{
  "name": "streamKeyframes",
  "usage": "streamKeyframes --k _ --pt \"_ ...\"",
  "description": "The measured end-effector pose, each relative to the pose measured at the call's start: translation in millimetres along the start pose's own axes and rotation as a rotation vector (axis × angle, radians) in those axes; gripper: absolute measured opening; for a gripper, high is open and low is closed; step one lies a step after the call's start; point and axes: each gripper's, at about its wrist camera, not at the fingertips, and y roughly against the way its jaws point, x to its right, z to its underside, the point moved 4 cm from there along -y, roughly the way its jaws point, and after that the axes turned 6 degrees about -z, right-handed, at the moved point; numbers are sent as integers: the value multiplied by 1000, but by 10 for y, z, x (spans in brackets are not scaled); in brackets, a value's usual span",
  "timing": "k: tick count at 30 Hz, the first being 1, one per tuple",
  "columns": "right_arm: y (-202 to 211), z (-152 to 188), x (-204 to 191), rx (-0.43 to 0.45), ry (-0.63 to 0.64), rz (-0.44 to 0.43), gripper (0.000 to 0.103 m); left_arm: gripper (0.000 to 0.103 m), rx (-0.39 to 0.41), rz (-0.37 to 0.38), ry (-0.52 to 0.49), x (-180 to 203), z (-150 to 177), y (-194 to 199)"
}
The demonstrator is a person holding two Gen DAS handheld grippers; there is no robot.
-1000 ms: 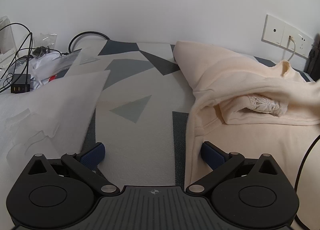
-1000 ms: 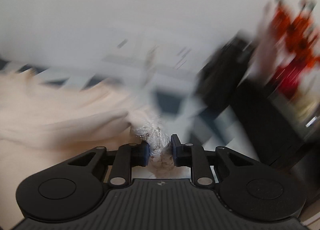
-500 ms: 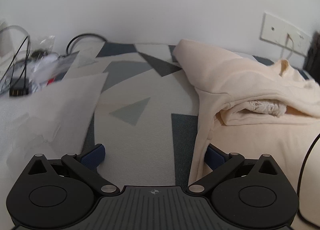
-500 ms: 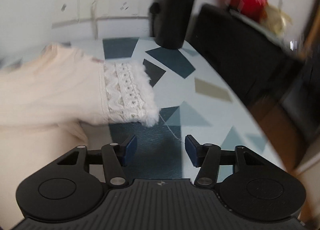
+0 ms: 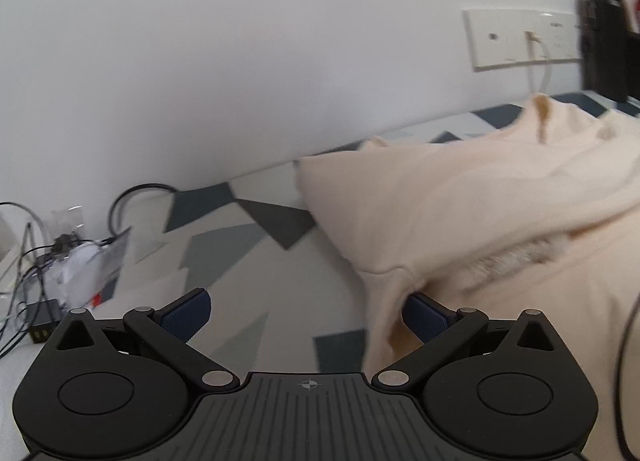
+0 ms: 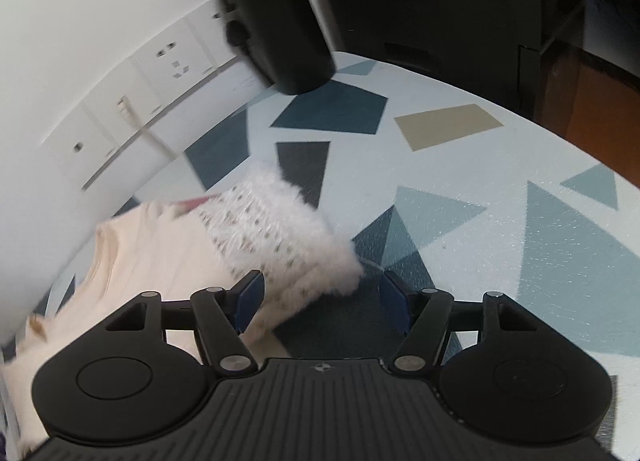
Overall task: Fold clothes
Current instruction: 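Lift the lace cuff with the right gripper and fold the sleeve across the top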
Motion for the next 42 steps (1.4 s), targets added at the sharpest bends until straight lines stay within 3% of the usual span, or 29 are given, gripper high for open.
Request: streamKeyframes --k 3,5,8,10,13,15,17,19,23,25,27,30,32,33,34,36,38,41,42 --pt "-89 -15 -13 -5 -20 -1 65 100 -14 -38 34 -55 -6 -63" --pt "-129 -4 -94 -22 27 -23 43 98 -47 -44 64 -118 33 -107" --pt "-118 15 -177 -8 50 -44 31 98 -84 -58 122 -211 93 -155" --pt "-84 5 -205 20 53 -65 29 99 -121 -15 196 -277 125 -185" --pt "-88 0 -212 24 64 -52 28 102 -182 194 334 -386 117 -192" --pt "-101 -2 -180 19 45 -56 28 102 -164 275 377 -486 74 -120" --pt "-102 -2 -152 20 19 -67 28 102 -170 295 412 -513 4 -215" --pt "-112 7 -136 15 2 -68 30 87 -183 305 447 -521 -73 -353" --pt "-138 32 -124 1 -6 -61 34 82 -210 326 517 -537 -228 -628" --pt "-146 35 -139 3 7 -55 35 74 -224 336 552 -545 -306 -766" --pt "-152 25 -152 6 4 -52 37 74 -238 346 587 -553 -383 -904" --pt "-159 -8 -163 16 -15 -49 49 73 -258 362 639 -565 -500 -1110" --pt "-178 -34 -170 30 -19 -43 55 61 -264 369 672 -551 -510 -1190" --pt "-190 -45 -172 37 -22 -39 56 27 -266 372 687 -542 -507 -1222" --pt "-201 -56 -176 42 -23 -37 55 7 -268 375 703 -532 -503 -1255" --pt "-214 -65 -209 31 -18 -54 34 6 -224 355 711 -544 -547 -1177" --pt "-158 -77 -254 47 3 -64 22 6 -155 332 693 -581 -616 -1057" --pt "115 -128 -373 195 78 -112 20 6 -146 288 711 -636 -528 -1049" --pt "130 -127 -411 204 111 -115 20 6 -161 273 721 -645 -471 -1080"
